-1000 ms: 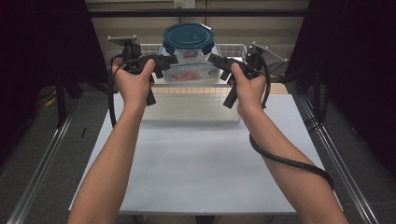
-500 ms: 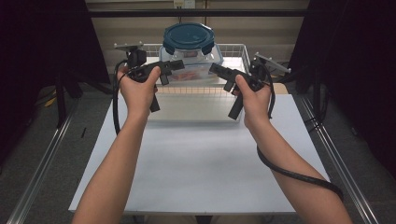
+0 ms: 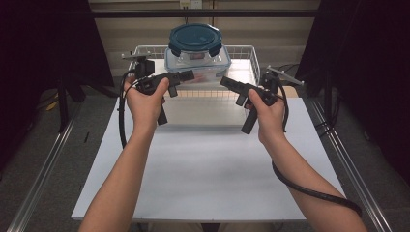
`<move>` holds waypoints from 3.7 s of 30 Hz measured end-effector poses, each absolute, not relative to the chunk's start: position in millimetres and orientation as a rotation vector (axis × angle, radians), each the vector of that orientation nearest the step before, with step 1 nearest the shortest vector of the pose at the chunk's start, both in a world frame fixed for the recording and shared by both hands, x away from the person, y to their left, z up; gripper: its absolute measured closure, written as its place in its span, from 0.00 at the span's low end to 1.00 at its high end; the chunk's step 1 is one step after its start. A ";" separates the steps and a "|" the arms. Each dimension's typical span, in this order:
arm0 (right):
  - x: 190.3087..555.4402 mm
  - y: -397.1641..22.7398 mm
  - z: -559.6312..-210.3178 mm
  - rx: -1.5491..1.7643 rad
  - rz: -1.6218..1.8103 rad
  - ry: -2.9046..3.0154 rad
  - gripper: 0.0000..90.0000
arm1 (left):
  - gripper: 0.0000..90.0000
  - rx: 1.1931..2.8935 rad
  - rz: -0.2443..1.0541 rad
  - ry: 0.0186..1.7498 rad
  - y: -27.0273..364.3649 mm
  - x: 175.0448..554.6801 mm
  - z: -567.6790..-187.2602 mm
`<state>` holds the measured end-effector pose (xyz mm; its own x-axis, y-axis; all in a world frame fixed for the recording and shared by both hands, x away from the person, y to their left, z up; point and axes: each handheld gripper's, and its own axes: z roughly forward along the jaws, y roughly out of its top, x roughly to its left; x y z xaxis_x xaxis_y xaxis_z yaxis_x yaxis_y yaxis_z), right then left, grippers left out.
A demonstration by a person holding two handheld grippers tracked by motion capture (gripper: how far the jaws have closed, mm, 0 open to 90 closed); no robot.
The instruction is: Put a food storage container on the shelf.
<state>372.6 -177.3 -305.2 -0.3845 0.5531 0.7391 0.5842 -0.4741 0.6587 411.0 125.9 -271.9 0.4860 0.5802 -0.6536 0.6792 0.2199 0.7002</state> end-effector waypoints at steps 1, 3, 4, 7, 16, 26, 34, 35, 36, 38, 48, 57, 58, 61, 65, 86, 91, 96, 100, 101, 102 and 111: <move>371.7 -177.8 -306.3 -1.727 -2.040 -1.599 0.40 | 0.25 1.446 -0.098 1.168 125.5 410.5 -273.3; 370.2 -179.7 -309.2 -1.712 -2.040 -1.604 0.39 | 0.23 1.447 -0.097 1.170 124.8 409.6 -275.8; 369.5 -180.2 -310.3 -1.710 -2.036 -1.603 0.39 | 0.23 1.446 -0.102 1.169 124.1 409.1 -278.0; 366.4 -182.3 -316.2 -1.698 -2.031 -1.630 0.37 | 0.21 1.457 -0.106 1.171 122.3 407.7 -284.6; 360.2 -189.0 -331.8 -1.694 -2.016 -1.652 0.34 | 0.19 1.488 -0.110 1.174 119.1 405.9 -302.3; 356.4 -196.5 -342.2 -1.688 -2.006 -1.647 0.33 | 0.17 1.496 -0.136 1.174 119.5 402.0 -319.2; 351.4 -200.6 -350.3 -1.689 -2.001 -1.687 0.32 | 0.16 1.507 -0.136 1.172 122.9 397.4 -330.6; 350.3 -201.3 -351.9 -1.683 -2.002 -1.699 0.32 | 0.16 1.512 -0.135 1.172 123.2 396.9 -332.2; 349.3 -201.8 -353.0 -1.679 -2.003 -1.700 0.32 | 0.16 1.511 -0.139 1.172 123.2 396.1 -334.3; 347.3 -202.6 -355.2 -1.680 -2.003 -1.711 0.32 | 0.16 1.520 -0.133 1.176 123.4 394.7 -337.5; 339.4 -207.9 -367.2 -1.689 -1.986 -1.742 0.31 | 0.14 1.530 -0.152 1.179 124.5 389.4 -352.1; 333.6 -213.3 -381.2 -1.713 -1.971 -1.741 0.30 | 0.12 1.553 -0.167 1.176 123.8 387.3 -362.9; 333.2 -214.0 -382.3 -1.705 -1.972 -1.745 0.30 | 0.12 1.547 -0.165 1.177 122.8 386.6 -364.0; 331.3 -214.3 -385.6 -1.714 -1.967 -1.744 0.30 | 0.12 1.553 -0.166 1.175 122.7 385.0 -366.6; 329.2 -215.0 -390.6 -1.717 -1.959 -1.751 0.30 | 0.12 1.563 -0.171 1.179 123.1 383.3 -373.9; 320.1 -219.4 -419.1 -1.734 -1.924 -1.766 0.30 | 0.11 1.591 -0.171 1.199 133.7 370.9 -399.4; 318.7 -220.6 -423.4 -1.746 -1.909 -1.771 0.30 | 0.11 1.595 -0.171 1.209 136.2 368.2 -404.4; 317.3 -222.8 -426.4 -1.751 -1.909 -1.780 0.29 | 0.11 1.592 -0.183 1.208 139.0 364.0 -409.6; 315.5 -223.8 -429.4 -1.747 -1.902 -1.782 0.29 | 0.11 1.604 -0.186 1.214 140.5 362.4 -414.3; 315.0 -224.1 -430.3 -1.750 -1.898 -1.785 0.29 | 0.11 1.602 -0.187 1.214 141.1 362.3 -414.9; 314.3 -224.4 -430.8 -1.749 -1.902 -1.788 0.29 | 0.11 1.599 -0.183 1.219 141.2 361.8 -415.2; 311.2 -229.0 -434.0 -1.756 -1.894 -1.802 0.29 | 0.11 1.607 -0.166 1.200 143.1 358.6 -415.7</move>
